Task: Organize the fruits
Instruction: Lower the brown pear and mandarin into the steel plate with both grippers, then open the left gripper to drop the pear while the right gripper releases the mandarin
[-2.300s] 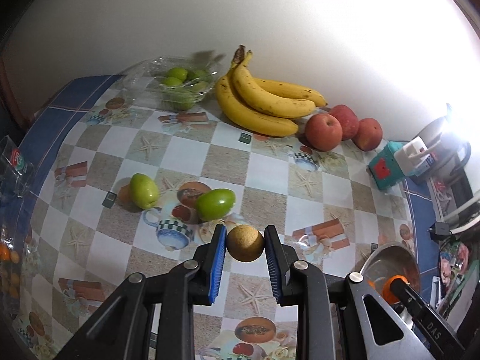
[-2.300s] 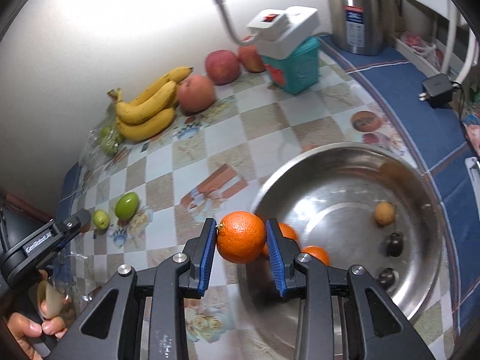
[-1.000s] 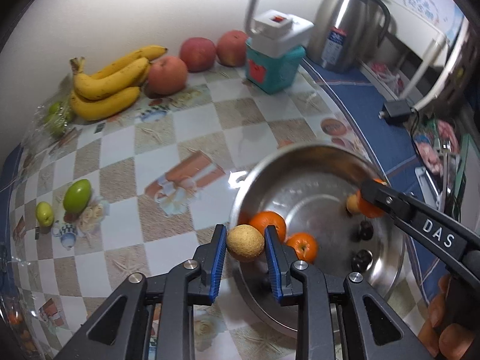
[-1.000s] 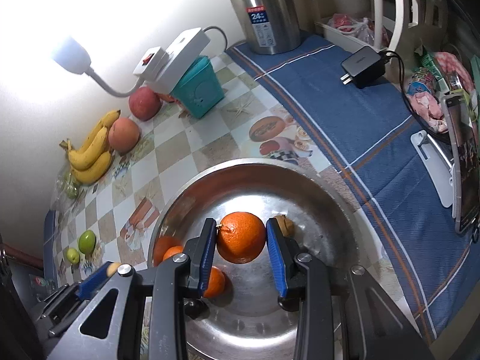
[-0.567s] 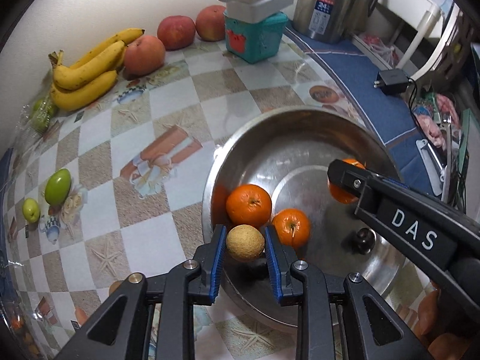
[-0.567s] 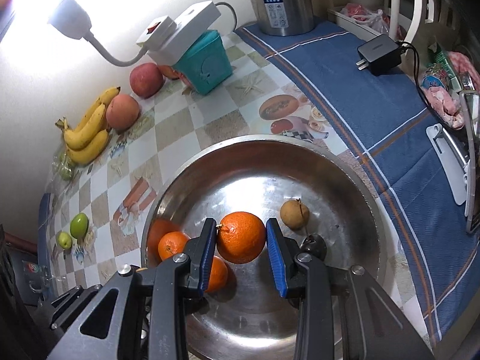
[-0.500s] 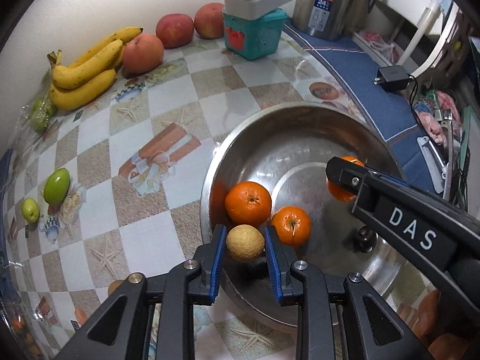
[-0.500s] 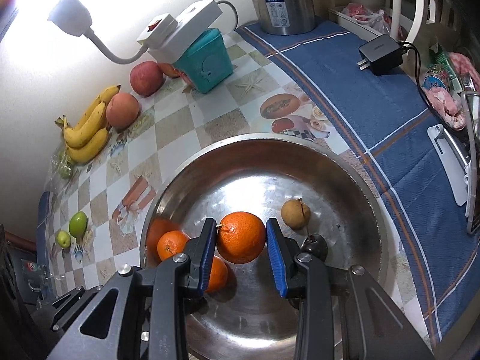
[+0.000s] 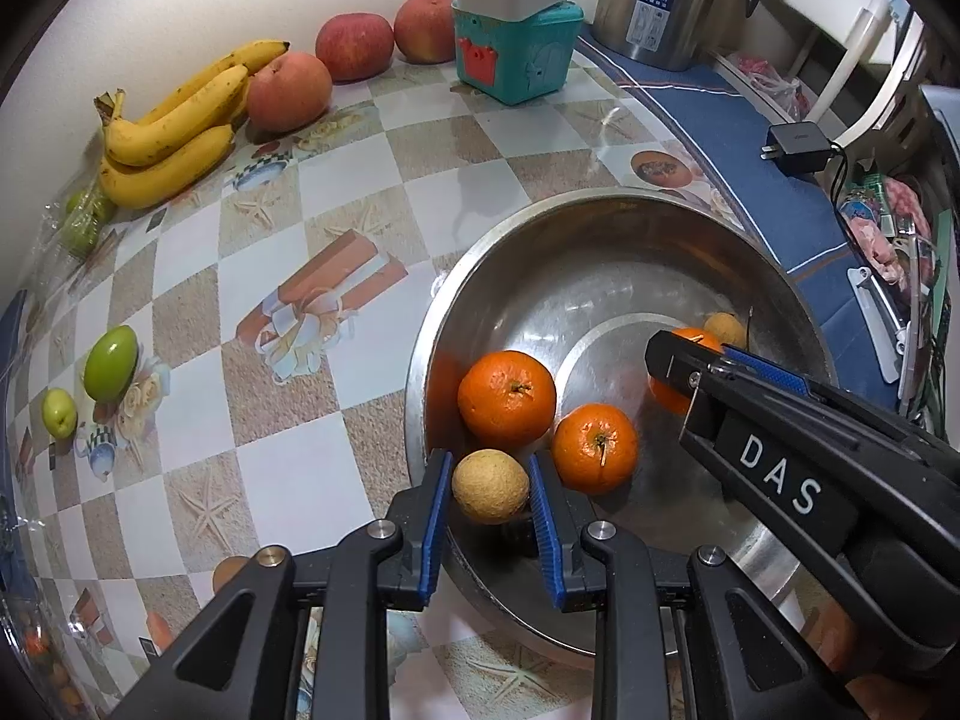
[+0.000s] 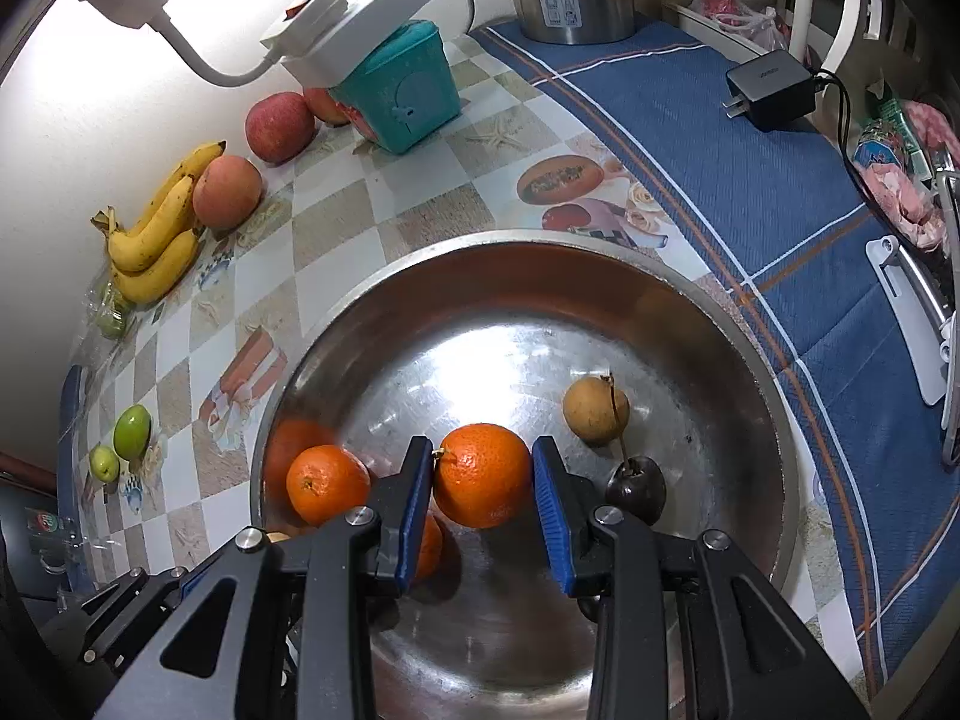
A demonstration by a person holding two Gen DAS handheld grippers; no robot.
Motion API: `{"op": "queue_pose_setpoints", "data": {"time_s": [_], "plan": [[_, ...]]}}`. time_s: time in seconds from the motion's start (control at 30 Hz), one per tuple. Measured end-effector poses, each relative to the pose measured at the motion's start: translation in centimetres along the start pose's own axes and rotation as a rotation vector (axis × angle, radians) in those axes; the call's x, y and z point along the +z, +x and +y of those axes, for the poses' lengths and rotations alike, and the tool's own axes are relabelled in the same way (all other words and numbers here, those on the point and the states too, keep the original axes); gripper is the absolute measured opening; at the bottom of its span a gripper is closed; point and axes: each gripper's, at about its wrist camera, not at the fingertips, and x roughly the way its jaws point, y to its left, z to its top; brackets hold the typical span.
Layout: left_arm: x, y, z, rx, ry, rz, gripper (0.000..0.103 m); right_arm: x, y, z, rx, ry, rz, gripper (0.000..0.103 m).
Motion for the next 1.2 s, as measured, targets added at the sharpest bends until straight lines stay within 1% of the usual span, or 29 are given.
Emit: {"op": "queue_pose_setpoints", "data": {"time_s": [0.47,0.9,1.07,1.17,1.2], "plan": [[0.0,0.3,0.0,0.0,-0.003,0.01,0.028,-0.1,1.1,-0.1,-0.013,0.01,0.021,0.036],[0.0,0.0,-0.2,-0.012,-0.004,-0.001,0.029,0.0,1.2,0.0,-0.023,0.01,0.024,0.036],[0.0,-0.2,-0.3,-0.026,-0.008,-0.004,0.032,0.1,1.2,-0.1,-0.015,0.014,0.024,0.037],[0.1,-0.3,-0.4,-0.026,-0.004,-0.008,0.037,0.2,0.9,0.0,-0.012,0.008,0.016,0.037],[0.1,-0.4,-0.4,-0.028,-0.003,-0.009,0.041,0.2,0.7,0.0,-0.01,0.006,0.014,0.037]]}}
